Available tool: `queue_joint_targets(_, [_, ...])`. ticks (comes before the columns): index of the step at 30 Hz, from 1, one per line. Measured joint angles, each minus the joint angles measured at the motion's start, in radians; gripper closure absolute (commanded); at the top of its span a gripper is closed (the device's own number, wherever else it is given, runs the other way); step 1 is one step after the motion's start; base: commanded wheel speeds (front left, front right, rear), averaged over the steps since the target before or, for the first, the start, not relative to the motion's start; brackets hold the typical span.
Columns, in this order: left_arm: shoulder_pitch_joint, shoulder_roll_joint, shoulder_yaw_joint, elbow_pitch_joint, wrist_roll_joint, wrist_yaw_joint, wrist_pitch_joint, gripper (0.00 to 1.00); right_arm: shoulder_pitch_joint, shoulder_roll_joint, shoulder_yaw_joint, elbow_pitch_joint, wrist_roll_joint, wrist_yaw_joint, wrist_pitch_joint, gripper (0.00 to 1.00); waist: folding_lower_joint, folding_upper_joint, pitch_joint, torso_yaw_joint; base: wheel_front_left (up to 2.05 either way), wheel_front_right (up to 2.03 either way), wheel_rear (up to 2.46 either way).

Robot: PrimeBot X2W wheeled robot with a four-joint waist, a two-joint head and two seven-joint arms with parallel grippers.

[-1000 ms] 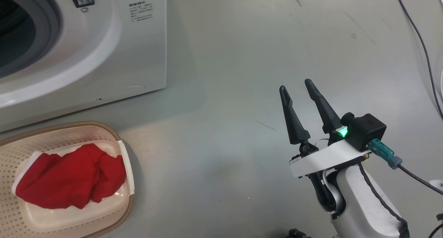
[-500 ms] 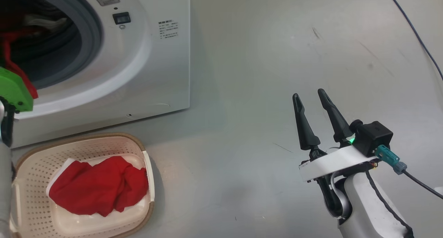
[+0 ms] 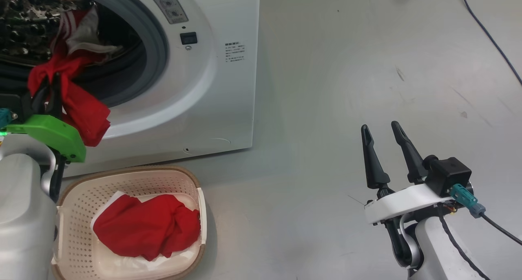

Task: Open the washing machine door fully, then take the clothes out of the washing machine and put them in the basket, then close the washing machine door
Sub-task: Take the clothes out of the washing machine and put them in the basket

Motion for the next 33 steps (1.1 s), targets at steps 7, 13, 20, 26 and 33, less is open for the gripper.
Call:
queue_joint_targets(7, [0.042,-0.008,-0.009,-0.069,0.0,0.0,-0.003,1.0,0.011,-0.002,-0.011,0.001,-0.001,0.007,0.0,0.0,0.0,0.0,-0.039,0.037,0.0,0.0,0.0])
queue_joint_targets(13, [0.08,-0.014,-0.008,-0.178,-0.002,0.0,-0.003,1.0,0.042,-0.001,-0.015,0.004,-0.002,0.011,0.0,0.0,0.0,0.0,-0.071,0.07,0.0,0.0,0.0])
queue_joint_targets(20, [0.1,-0.018,0.044,-0.355,-0.018,-0.003,-0.003,1.0,0.043,-0.001,-0.015,0.004,-0.008,0.02,0.0,0.0,0.0,0.0,-0.092,0.094,0.0,0.0,0.0])
queue_joint_targets(26, [0.149,-0.017,0.043,-0.454,-0.002,-0.003,-0.003,1.0,0.048,-0.001,-0.017,0.004,-0.009,0.021,0.0,0.0,0.0,0.0,-0.097,0.103,0.0,0.0,0.0])
queue_joint_targets(33, [0.216,-0.021,0.033,-0.532,0.012,-0.003,-0.003,1.0,0.062,0.0,-0.028,0.004,-0.01,0.027,0.0,0.0,0.0,0.0,-0.107,0.118,0.0,0.0,0.0])
